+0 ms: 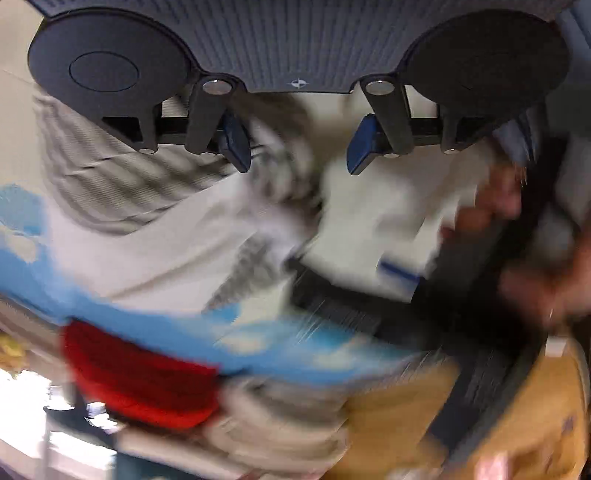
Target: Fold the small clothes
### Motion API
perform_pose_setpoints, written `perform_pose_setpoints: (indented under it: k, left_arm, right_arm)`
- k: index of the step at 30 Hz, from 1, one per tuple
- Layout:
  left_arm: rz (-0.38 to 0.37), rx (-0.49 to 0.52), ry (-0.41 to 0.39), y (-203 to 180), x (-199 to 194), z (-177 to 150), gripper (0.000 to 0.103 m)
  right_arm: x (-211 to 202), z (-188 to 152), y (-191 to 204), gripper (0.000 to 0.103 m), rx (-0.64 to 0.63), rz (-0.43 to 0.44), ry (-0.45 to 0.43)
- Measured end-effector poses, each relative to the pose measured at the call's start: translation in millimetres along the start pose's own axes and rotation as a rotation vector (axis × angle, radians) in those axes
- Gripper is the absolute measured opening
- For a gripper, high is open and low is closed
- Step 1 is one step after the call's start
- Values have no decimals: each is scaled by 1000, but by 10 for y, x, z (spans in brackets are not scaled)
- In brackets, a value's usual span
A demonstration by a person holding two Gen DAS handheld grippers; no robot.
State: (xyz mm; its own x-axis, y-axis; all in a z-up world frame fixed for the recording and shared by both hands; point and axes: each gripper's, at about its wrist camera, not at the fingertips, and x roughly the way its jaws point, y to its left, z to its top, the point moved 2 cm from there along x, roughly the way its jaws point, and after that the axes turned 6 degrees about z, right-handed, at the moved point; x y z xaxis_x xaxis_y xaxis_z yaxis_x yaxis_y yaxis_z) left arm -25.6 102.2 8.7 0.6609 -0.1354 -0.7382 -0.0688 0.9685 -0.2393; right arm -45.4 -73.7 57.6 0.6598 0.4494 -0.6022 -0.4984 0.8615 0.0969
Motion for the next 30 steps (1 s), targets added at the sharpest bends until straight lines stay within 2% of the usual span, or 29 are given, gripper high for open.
perform_pose_setpoints:
  k: [2,3,4,6,7,8,10,11,13,15,17,21,23,26,30]
  left_arm:
    - [-43,5,3,-92,4,-9,102]
    - [-34,18,17,-139,38,-25,102]
    - [10,40,48,-180,121,-62,102]
    - [111,79,146,-207,328,-173,102]
    - [140,75,197,-182,407,-257,103]
    - [147,51,211,-141,421,-305,103]
    - [145,20,207,-75,356,-322,103]
    - [152,24,200,-57,309,-321,103]
    - [190,20,167,-55,179,-336,103]
    - [211,6,128,-70,51,-358,103]
    - [216,-2,105,-77,-57,-396,103]
    - [225,45,79,-217,-213,-478,103]
    - [230,77,72,-291,-281,-539,103]
    - [210,60,87,-354,-363,-638,103]
    - [186,25,127,-438,-302,-730,103]
  right_arm:
    - [-97,86,-194,53,37,-74,-42]
    - [-71,109,-309,50,48,-127,-25]
    - [-14,84,-393,48,60,-159,20]
    - [175,-108,-525,48,85,-163,157]
    - [215,-252,-499,48,64,-171,187]
    - [190,-369,-406,48,13,-177,187]
    - [89,-514,-195,48,-96,-168,171]
    - [69,-497,-174,48,-100,-139,165]
    - [-76,-416,-214,48,-32,-93,134]
    - [-294,-350,-303,51,32,-92,86]
    - [-503,-406,-315,61,64,-111,61]
    - [-758,-414,-469,71,104,-132,49]
    - [-763,-409,-588,74,116,-140,40]
    - [-719,-351,-858,77,152,-140,36]
    - [-715,-166,-1405,86,300,-49,-12]
